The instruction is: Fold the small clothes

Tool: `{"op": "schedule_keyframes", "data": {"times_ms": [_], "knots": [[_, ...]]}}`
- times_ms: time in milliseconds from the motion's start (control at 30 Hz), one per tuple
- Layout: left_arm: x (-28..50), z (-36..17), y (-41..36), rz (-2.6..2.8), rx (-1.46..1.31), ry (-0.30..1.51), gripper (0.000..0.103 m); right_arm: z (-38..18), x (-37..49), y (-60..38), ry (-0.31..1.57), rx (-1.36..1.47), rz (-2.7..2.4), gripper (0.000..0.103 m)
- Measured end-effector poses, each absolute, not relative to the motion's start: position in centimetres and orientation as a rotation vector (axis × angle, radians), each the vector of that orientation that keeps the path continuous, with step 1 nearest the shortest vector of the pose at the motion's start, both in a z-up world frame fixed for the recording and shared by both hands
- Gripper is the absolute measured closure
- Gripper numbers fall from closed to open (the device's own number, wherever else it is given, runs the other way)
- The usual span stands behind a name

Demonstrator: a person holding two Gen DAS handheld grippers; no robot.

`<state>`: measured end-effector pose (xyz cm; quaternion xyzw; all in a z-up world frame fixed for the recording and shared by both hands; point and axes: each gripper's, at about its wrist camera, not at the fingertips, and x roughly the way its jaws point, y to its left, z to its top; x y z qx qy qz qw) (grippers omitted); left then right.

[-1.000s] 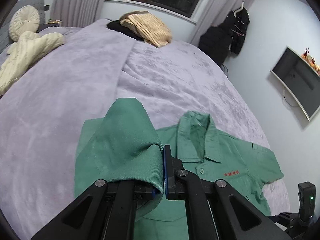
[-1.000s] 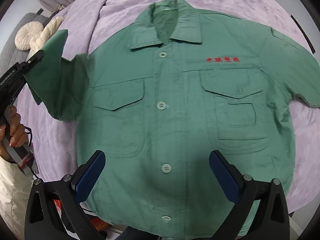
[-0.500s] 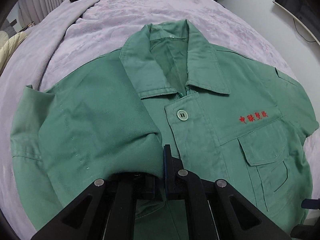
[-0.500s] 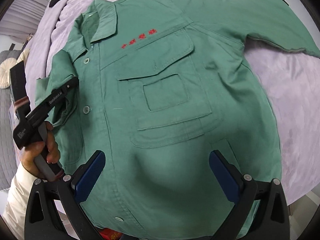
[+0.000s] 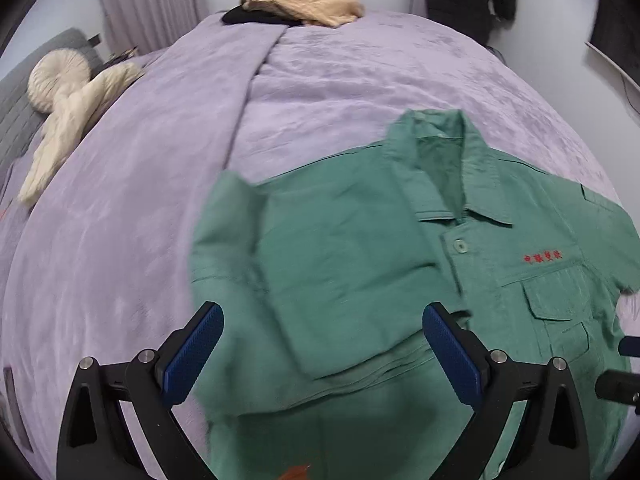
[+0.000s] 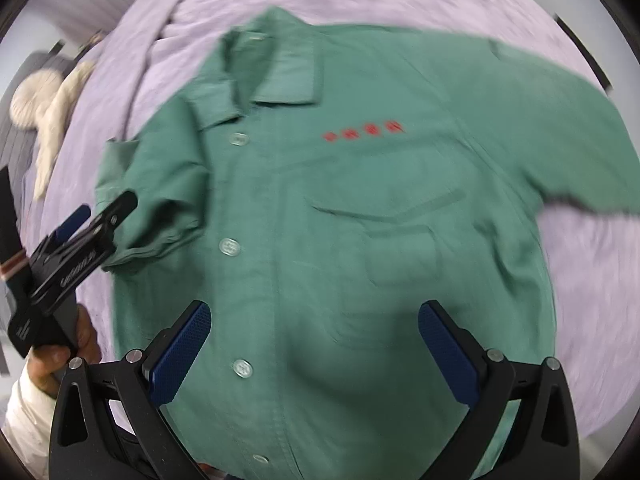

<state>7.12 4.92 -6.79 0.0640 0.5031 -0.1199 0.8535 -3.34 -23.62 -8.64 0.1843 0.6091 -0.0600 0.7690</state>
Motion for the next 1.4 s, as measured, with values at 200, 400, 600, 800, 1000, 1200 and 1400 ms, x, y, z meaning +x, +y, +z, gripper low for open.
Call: {"op": "schedule_keyframes", "data": {"times_ms": [200,400,600,800,1000,1200,1400], "knots": [[8.2,-9.8,13.7,-0.035,0.065,1.180,0.003,-7.9,3.0,-15.7,1.248,0.072,0.041,0.000],[9.2,-12.7,14.2,-0.035,0.078,1.221,0.003,-13.2,7.4,-7.0,1.191,-0.547,0.121,0.000],[9.8,-14.6,13.5,-0.033,0.107,1.240,0.003,-15.5,9.8,-7.2,1.188,-0.582,0.148,0.099],[9.9,-15.4,12.9,-0.034,0.130,1.245,0.003,-10.7,8.7,-20.5,1.067,0.382,0.044,0.099],[10.8,-16.0,11.6,-0.040,0.169,1.253,0.003,-18.0,3.0,-29.9,1.015,1.165,-0.048,0.094],[12.2,-15.4,10.6,-0.044,0.184,1.263,0.003,-17.4,2.4,-28.6,1.058,1.030,-0.031,0.054],[12.2,-14.5,10.2,-0.053,0.127,1.266,0.003,-12.5,4.0,-20.9,1.189,0.128,0.015,0.050]]}}
